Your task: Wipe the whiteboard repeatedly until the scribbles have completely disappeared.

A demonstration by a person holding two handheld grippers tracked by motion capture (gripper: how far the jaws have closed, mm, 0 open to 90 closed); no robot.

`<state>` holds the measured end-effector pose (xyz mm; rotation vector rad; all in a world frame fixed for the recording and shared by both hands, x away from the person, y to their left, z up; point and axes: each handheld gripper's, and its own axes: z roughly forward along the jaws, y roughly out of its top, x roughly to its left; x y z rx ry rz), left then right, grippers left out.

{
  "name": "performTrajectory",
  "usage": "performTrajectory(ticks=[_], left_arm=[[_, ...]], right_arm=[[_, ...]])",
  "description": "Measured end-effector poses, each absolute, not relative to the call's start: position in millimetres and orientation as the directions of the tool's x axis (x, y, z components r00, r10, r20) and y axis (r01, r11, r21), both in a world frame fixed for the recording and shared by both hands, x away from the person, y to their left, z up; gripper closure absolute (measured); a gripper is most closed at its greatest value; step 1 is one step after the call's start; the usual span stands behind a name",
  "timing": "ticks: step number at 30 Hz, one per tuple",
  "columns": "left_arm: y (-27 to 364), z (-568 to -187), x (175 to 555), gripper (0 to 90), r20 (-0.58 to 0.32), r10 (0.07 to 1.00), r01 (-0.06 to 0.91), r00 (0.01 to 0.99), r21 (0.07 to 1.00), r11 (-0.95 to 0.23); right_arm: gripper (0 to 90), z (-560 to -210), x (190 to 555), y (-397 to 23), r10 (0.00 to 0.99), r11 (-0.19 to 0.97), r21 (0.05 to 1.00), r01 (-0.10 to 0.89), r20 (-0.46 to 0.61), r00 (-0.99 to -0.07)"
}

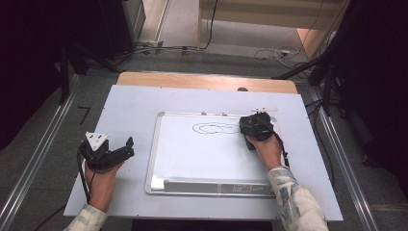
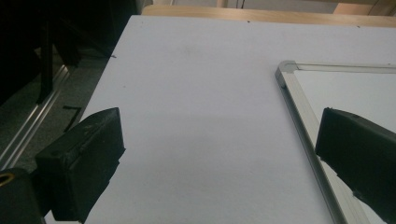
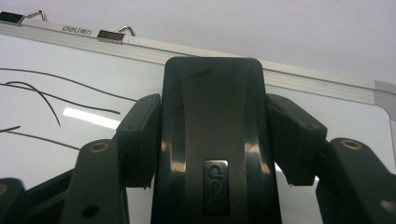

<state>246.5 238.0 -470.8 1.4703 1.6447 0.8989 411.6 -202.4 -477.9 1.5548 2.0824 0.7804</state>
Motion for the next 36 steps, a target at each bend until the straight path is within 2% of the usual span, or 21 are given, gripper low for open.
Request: performTrajectory(ticks=[13,26,36], left_arm=[[236,-471,248,1.5,-0.074,0.995,0.473,-0.064,0.876,0.095],[236,-471,248,1.6,-0.077,0.995,0.470,-0.063,0.877,0.097],[239,-471,246,1.6,-0.075,0.995,0.473,-0.070,0.876,0.099]], right_arm=[[38.8,-477,409,-192,0.952,0.261,0.646,0.717,-0.049,-0.303],[38.8,-477,403,-158,0.922,0.327,0.642,0.694,-0.057,-0.382],[38.8,-475,410,-183,0.947,0.272,0.625,0.731,-0.041,-0.317]])
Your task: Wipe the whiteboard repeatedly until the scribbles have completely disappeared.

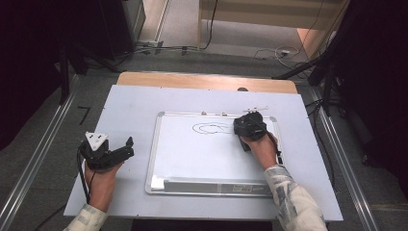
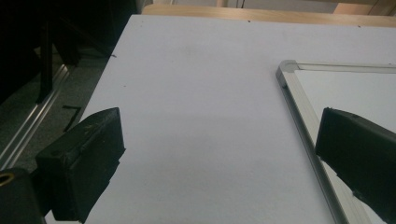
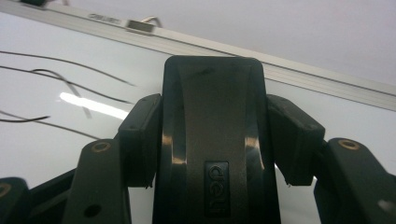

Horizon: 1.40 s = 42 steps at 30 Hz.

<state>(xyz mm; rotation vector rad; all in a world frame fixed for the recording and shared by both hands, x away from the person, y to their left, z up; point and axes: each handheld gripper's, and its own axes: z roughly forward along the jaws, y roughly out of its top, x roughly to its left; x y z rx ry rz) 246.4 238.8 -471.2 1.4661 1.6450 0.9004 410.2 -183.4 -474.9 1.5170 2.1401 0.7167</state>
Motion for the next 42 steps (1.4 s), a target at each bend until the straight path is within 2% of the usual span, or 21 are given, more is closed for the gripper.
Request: performTrajectory(ticks=[12,25,28,36,42], left_arm=[[239,-472,246,1.6,-0.076,0.994,0.475,-0.074,0.874,0.103],[238,-471,247,1.6,-0.075,0.995,0.474,-0.070,0.875,0.099],[238,-472,247,1.6,-0.077,0.995,0.474,-0.069,0.875,0.100],[237,-472,247,1.6,-0.073,0.995,0.476,-0.073,0.874,0.099],[235,-472,248,1.6,-0.070,0.995,0.478,-0.069,0.873,0.095]], right_arm=[[38.8,-474,414,-205,0.965,0.233,0.620,0.749,-0.053,-0.256],[38.8,-474,404,-166,0.932,0.317,0.612,0.725,-0.058,-0.358],[38.8,-474,404,-172,0.934,0.320,0.608,0.726,-0.075,-0.349],[38.8,-473,411,-213,0.969,0.221,0.608,0.763,-0.048,-0.242],[38.8,-473,412,-204,0.968,0.225,0.608,0.761,-0.054,-0.243]])
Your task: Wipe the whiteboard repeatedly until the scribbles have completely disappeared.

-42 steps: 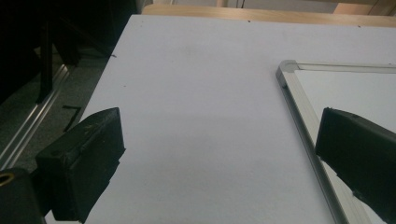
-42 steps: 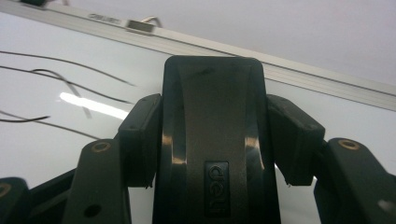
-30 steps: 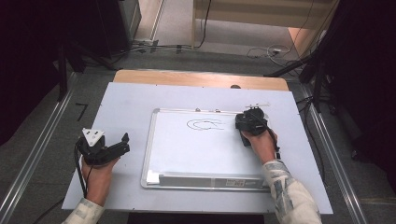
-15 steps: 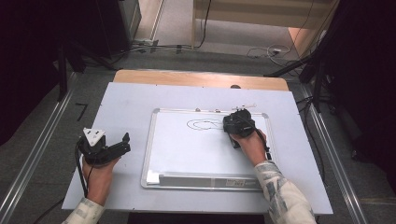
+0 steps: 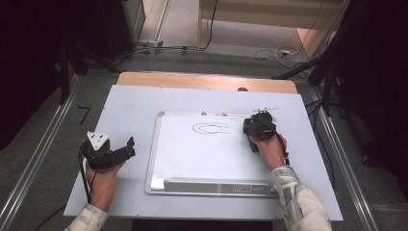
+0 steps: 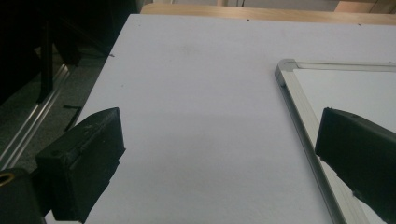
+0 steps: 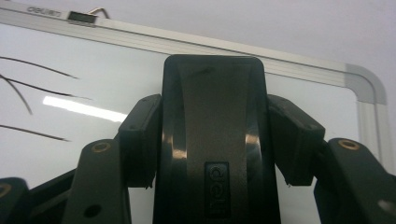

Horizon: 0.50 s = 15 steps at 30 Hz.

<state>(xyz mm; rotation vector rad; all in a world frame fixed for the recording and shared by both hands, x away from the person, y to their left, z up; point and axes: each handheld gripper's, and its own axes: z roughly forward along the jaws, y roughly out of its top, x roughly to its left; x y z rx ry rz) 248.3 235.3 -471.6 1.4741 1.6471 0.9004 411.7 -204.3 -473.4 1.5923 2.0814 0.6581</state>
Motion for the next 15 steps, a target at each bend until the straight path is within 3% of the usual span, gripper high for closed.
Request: performTrajectory(ticks=[15], left_arm=[[235,-471,248,1.6,-0.073,0.995,0.473,-0.061,0.876,0.093]], right_arm=[[38.8,-474,411,-153,0.948,0.285,0.603,0.745,-0.063,-0.312]])
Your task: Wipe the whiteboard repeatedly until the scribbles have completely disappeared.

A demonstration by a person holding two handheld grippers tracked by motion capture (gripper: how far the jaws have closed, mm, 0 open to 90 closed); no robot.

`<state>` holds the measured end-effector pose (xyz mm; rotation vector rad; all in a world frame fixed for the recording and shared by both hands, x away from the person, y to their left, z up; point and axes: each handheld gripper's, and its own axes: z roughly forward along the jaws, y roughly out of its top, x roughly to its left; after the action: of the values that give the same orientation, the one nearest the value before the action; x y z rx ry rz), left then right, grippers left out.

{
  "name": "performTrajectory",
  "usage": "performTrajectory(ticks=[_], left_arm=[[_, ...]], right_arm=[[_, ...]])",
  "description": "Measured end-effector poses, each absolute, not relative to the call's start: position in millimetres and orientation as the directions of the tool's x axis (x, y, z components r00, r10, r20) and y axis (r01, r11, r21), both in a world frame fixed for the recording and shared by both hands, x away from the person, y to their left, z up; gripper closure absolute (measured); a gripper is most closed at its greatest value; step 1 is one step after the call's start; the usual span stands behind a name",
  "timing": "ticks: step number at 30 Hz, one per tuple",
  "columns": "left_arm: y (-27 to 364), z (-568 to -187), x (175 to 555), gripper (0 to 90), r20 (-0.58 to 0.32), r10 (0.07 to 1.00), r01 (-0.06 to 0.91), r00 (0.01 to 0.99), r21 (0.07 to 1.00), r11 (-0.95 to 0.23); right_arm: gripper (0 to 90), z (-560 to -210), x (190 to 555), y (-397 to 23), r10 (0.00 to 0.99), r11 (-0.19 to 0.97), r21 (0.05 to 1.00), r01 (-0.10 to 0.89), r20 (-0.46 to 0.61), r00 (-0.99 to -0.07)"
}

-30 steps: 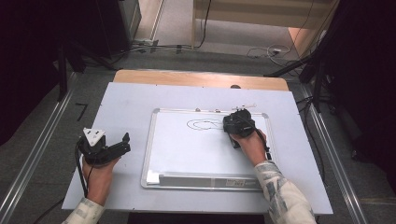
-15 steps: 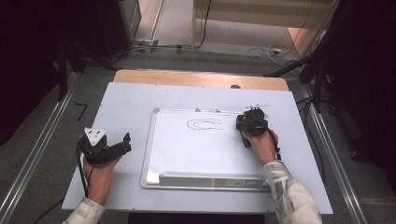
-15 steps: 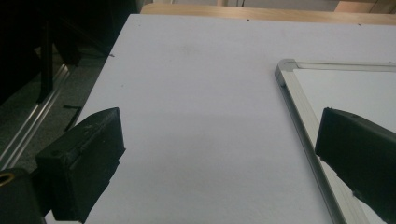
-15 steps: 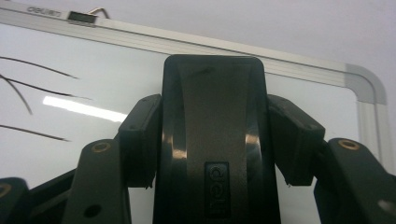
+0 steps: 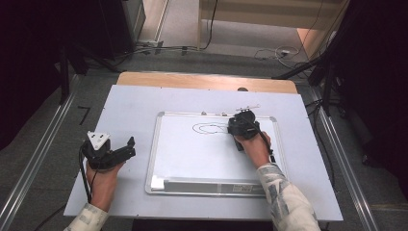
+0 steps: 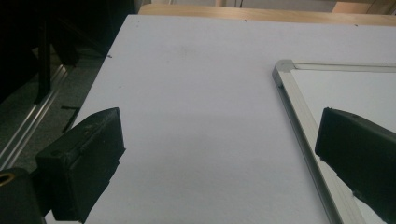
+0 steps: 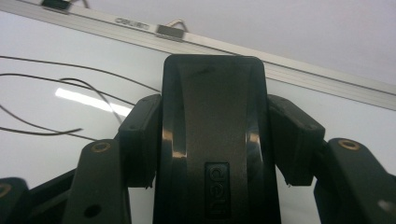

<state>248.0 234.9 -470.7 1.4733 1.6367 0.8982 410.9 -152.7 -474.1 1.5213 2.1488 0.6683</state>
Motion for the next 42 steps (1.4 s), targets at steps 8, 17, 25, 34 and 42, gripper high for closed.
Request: performTrajectory(ticks=[8,17,25,34,42], left_arm=[[236,-470,247,1.6,-0.082,0.995,0.471,-0.063,0.876,0.102],[236,-470,247,1.6,-0.081,0.995,0.470,-0.061,0.877,0.100],[236,-470,247,1.6,-0.081,0.995,0.469,-0.060,0.877,0.100],[236,-469,247,1.6,-0.081,0.995,0.470,-0.057,0.877,0.098],[236,-470,247,1.6,-0.082,0.995,0.470,-0.057,0.877,0.099]], right_arm=[[38.9,-474,412,-130,0.938,0.309,0.600,0.738,-0.067,-0.339],[38.8,-475,410,-115,0.931,0.325,0.599,0.731,-0.066,-0.360],[38.8,-475,408,-102,0.922,0.344,0.598,0.724,-0.068,-0.381],[38.8,-475,405,-87,0.908,0.371,0.597,0.712,-0.073,-0.412],[38.8,-475,403,-75,0.902,0.379,0.598,0.706,-0.068,-0.427]])
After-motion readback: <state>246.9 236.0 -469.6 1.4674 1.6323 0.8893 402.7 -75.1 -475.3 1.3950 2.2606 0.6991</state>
